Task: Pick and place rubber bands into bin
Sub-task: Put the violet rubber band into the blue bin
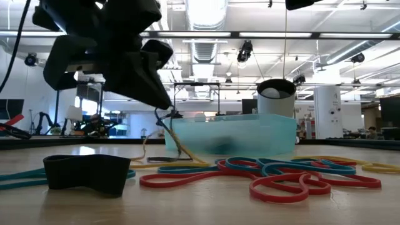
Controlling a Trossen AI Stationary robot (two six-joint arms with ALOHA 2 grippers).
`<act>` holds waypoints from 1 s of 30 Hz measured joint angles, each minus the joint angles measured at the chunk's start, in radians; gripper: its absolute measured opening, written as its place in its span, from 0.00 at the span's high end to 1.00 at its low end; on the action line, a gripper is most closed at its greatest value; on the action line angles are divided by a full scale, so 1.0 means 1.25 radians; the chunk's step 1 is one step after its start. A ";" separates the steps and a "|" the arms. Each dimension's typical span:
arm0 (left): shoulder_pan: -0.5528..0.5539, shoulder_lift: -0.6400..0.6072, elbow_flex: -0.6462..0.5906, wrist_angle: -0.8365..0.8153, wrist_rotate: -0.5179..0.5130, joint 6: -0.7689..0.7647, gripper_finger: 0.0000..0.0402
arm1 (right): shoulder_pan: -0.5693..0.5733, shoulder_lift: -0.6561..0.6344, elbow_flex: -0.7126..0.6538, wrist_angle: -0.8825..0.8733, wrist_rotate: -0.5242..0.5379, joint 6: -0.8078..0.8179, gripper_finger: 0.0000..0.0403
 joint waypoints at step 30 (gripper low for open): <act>-0.001 -0.019 0.032 0.321 -0.424 0.387 1.00 | 0.000 0.000 0.000 -0.001 0.000 0.000 0.79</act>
